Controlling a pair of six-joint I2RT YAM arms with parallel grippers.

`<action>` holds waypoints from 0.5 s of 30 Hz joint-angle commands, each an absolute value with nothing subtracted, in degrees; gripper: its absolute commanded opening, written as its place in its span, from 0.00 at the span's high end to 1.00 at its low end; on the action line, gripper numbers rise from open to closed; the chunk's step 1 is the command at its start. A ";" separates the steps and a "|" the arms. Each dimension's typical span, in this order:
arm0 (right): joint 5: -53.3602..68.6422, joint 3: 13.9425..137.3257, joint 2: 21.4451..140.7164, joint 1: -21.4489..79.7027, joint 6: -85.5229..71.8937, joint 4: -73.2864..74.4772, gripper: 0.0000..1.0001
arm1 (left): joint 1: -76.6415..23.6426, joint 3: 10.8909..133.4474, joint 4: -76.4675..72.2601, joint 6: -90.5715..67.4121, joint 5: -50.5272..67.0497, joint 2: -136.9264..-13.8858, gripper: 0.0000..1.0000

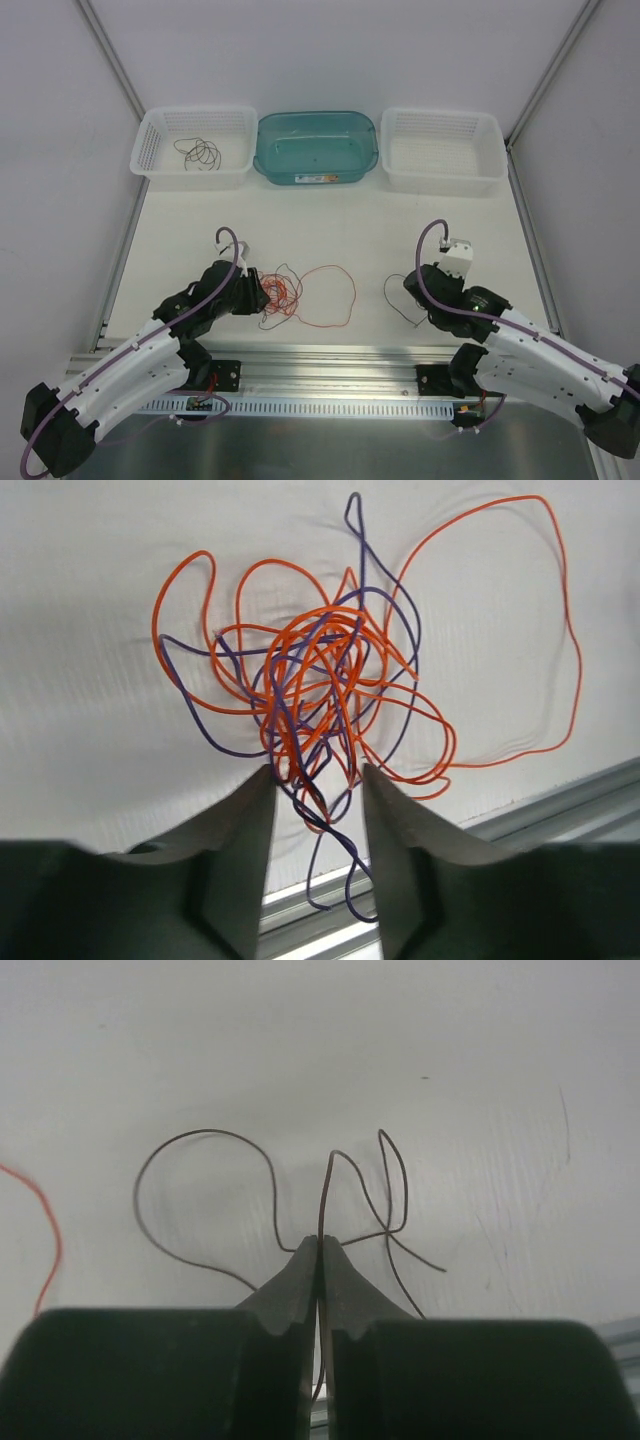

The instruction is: Untangle the cables

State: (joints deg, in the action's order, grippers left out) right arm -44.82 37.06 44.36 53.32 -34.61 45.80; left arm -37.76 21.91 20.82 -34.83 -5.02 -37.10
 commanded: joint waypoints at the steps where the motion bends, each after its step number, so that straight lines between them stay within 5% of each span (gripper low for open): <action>1: -45.10 34.37 45.34 49.67 -41.65 50.10 0.94 | -37.27 25.49 21.09 -33.93 -1.15 -36.56 0.56; 5: -42.11 31.47 48.15 44.92 -41.49 48.34 0.83 | -37.27 27.24 22.05 -33.31 -0.09 -36.12 0.37; 15: -35.25 28.92 55.28 34.28 -38.41 41.05 0.53 | -37.35 36.64 28.56 -29.36 4.04 -34.89 0.13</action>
State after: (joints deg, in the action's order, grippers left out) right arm -37.08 28.97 54.52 35.20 -38.24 43.31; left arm -37.76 33.04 25.98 -31.75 1.76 -36.03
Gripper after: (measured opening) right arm 0.459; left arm 0.852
